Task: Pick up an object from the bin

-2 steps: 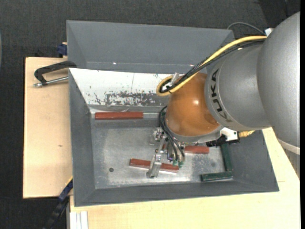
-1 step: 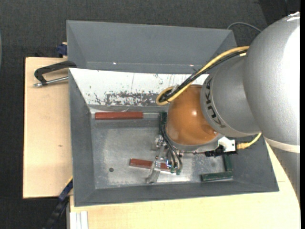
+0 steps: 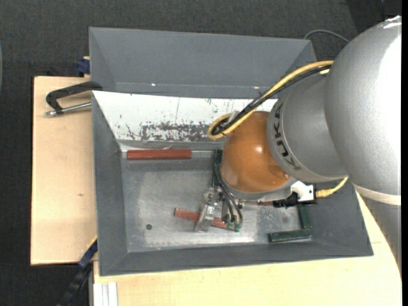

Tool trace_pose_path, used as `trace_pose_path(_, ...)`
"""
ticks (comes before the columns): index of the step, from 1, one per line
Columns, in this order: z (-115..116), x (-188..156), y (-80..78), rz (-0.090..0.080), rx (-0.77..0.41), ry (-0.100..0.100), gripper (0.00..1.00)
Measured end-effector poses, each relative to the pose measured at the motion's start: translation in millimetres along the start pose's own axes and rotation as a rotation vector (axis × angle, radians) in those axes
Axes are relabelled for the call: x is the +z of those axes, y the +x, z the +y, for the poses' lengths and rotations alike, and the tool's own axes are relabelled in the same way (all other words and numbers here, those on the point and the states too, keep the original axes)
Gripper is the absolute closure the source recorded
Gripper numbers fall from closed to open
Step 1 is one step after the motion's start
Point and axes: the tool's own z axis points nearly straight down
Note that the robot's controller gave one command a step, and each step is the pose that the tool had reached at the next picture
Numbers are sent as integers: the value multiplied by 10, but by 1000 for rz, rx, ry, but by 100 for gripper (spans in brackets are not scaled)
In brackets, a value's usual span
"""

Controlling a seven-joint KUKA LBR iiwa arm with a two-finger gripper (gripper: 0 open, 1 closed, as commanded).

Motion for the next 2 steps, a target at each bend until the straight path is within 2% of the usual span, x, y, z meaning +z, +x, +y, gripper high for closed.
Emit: trace_pose_path(2,0,-7,0,0,0,0,100)
